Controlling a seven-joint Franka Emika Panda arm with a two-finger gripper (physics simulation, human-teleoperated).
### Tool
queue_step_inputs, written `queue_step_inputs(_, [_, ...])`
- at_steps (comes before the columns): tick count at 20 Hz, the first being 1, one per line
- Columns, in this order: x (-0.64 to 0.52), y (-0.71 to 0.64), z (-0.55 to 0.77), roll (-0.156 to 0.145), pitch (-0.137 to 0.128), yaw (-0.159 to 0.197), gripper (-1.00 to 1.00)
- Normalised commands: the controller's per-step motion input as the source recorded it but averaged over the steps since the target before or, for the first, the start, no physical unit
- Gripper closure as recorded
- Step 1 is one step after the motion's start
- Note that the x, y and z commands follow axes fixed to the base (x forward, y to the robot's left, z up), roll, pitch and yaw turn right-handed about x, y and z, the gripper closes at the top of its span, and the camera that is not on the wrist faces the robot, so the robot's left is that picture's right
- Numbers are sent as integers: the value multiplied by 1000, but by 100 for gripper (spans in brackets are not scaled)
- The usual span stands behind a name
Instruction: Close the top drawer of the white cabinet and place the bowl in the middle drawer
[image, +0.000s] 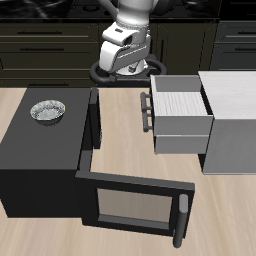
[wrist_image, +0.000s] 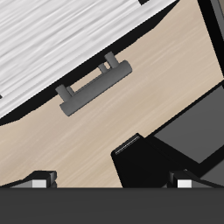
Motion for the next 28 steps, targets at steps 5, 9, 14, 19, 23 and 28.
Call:
queue_step_inputs(5, [147,38,-49,-11,3,150,-100])
queue_step_inputs(9, [133,17,-17,-8,-19,86,-100])
queue_step_inputs(14, [57,-32,27,-8,1,10,-100])
queue_step_inputs(19, [82,7,-98,-9,1,7,-100])
queue_step_inputs(23, [57,-26,-114,-17,-4,28,-100])
queue_step_inputs(28, [38,-47,-133,-4,9,14,-100])
